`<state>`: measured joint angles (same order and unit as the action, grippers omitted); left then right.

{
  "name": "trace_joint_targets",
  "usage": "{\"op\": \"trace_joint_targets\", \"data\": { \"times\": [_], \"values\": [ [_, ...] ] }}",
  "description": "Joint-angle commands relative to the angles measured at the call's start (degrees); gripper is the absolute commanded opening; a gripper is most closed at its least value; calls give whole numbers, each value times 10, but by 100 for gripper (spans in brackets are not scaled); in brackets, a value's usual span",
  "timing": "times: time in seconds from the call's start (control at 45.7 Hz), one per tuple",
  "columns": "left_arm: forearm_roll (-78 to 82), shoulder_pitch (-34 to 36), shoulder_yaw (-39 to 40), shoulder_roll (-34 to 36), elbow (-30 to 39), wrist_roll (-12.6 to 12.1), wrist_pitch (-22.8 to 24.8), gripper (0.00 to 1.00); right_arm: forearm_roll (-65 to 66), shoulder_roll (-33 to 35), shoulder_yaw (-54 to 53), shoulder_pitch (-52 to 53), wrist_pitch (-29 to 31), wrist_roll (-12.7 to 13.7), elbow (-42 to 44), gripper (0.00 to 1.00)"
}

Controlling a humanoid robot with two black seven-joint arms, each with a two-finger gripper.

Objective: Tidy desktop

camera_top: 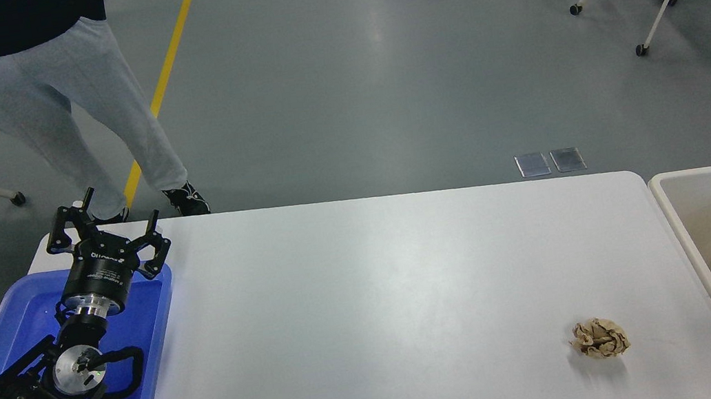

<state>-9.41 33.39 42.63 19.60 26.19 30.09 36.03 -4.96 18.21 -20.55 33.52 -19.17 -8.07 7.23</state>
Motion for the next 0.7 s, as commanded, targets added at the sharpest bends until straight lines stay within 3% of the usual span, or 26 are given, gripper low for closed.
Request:
{"op": "trace_joint_targets", "data": {
  "times": [0.0, 0.372, 0.481, 0.59, 0.678],
  "values": [
    [0, -1, 0, 0, 0, 1, 0, 100, 0, 2, 2, 1, 0, 0, 2, 97],
    [0, 0, 0, 0, 0, 1, 0, 100, -2, 5, -10, 15, 17, -1, -7, 96],
    [0, 0, 0, 0, 0, 1, 0, 100, -5, 44, -23, 16, 84, -1, -51, 97],
    [0, 0, 0, -1, 0, 1, 0, 100, -2, 102, -116, 7, 148, -4, -131, 98],
    [0, 0, 0, 0, 0, 1, 0, 100, 14, 144, -201, -3, 174, -29, -207, 99]
  ]
}}
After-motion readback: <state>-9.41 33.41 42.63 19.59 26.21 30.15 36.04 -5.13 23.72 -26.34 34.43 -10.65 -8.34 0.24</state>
